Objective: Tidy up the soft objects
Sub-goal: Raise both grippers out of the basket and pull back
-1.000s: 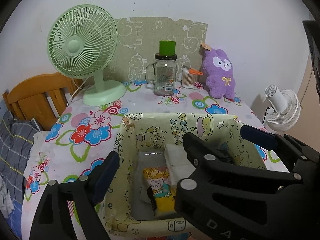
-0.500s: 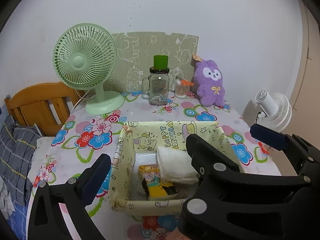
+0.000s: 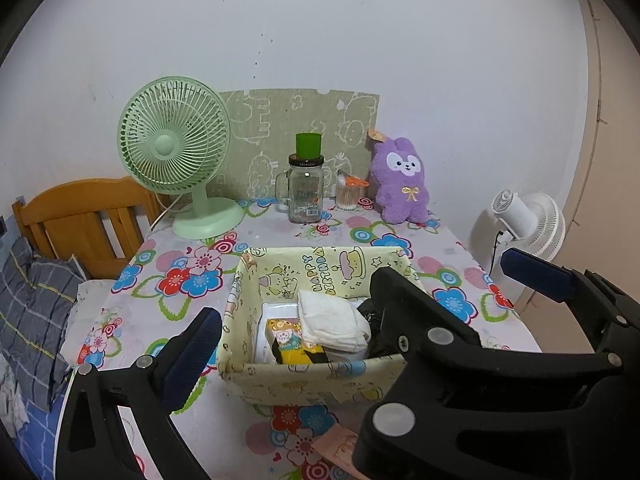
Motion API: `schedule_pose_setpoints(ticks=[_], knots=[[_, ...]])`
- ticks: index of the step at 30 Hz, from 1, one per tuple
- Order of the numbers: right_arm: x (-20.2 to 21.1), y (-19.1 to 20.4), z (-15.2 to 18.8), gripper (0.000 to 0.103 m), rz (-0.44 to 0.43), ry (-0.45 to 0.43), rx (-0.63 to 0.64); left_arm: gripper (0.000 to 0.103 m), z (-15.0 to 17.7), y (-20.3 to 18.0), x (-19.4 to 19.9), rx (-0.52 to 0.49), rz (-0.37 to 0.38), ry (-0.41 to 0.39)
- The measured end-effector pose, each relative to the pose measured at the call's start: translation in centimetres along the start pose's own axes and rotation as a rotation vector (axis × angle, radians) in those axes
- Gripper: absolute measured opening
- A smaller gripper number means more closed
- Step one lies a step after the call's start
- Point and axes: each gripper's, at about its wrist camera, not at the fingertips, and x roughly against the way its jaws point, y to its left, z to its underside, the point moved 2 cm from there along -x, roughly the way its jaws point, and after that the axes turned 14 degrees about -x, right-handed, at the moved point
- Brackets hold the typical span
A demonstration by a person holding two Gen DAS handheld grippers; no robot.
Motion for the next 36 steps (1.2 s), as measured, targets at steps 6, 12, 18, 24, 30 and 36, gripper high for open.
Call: schedule_pose_setpoints(ticks=[6, 12, 18, 24, 30, 36], knots=[[1.7, -0.1, 0.7, 0.1, -0.004, -0.012, 0.0, 0.103, 0.6, -0.7, 1.3, 0.002, -0.004, -0.012], [2.9, -0.3, 1.5, 0.1, 0.015, -0.013, 0.008, 0.103, 1.4, -1.3, 2.3, 0.003, -0.006, -0.015], [4.2, -0.5, 2.7, 0.1, 0.024, -0.02, 0.021, 0.103, 2.3, -2.0, 3.4, 0.005, 0.002, -0.023], [5.2, -0.9, 3.9, 0.1, 0.028, -0.018, 0.015, 0.103, 3.3, -2.8, 4.3, -0.006, 0.002, -0.023], [5.9, -1.1, 5.1, 0.1, 0.032, -0.013, 0.016, 0.103, 4.4, -3.2, 4.7, -0.001, 0.006, -0.016], [5.9, -1.6, 6.5, 0.1, 0.035, -0.009, 0.011, 0.103, 5.8, -3.8, 4.6, -0.002, 0.013, -0.008]])
